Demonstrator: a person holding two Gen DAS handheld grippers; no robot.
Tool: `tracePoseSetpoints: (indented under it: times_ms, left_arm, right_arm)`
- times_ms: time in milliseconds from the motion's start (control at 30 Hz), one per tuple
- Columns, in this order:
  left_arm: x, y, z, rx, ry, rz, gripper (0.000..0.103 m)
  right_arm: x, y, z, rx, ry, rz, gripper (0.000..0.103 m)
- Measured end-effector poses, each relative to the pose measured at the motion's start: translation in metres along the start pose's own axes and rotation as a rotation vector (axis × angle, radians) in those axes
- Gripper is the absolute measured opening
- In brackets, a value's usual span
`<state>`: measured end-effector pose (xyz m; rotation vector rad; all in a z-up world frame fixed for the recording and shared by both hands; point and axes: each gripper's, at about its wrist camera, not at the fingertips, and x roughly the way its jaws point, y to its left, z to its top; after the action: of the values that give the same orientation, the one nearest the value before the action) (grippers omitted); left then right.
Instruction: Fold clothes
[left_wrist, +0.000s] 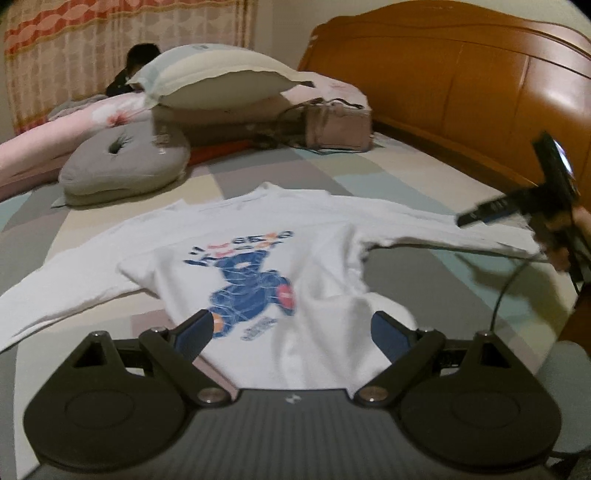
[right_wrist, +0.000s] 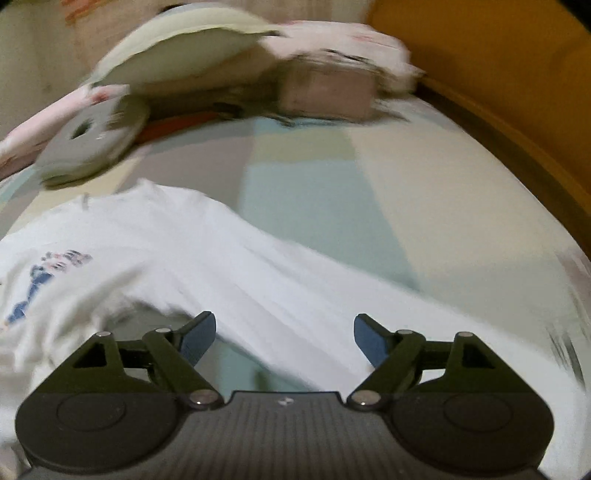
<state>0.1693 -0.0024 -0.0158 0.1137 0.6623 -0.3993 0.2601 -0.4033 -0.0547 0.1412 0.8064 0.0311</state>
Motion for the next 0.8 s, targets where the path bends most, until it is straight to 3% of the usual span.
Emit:
tracePoseSetpoints:
  times_ms: [167,367,400,533,633,800]
  left_arm:
    - [-0.002,-0.027,-0.001,0.032,0.021,-0.021,0.092]
    - [0.0,-0.05,0.004,0.062,0.028,-0.022,0.092]
    - [0.001,-0.055,0.005,0.069,0.032,-0.022,0.092]
    - [0.01,-0.071,0.008,0.098,0.054,-0.021,0.092]
    - [0.018,-0.083,0.011,0.11,0.071,-0.03,0.092]
    - [0.03,-0.1,0.016,0.134,0.097,-0.049,0.092]
  right_arm:
    - [-0.038,-0.063,-0.044,0.192,-0.071,-0.052,0.086]
    - [-0.058,-0.147,-0.043,0.318,-0.175,-0.199,0.083]
    - [-0.056,-0.16,-0.04,0.32,-0.176,-0.212,0.078]
    - [-0.032,-0.185,-0.02,0.228,-0.147,-0.139,0.055]
    - [-0.005,-0.177,0.001,0.102,-0.117,-0.043,0.054]
    - [0.034,-0.144,0.016,-0.124,0.007,0.035,0.047]
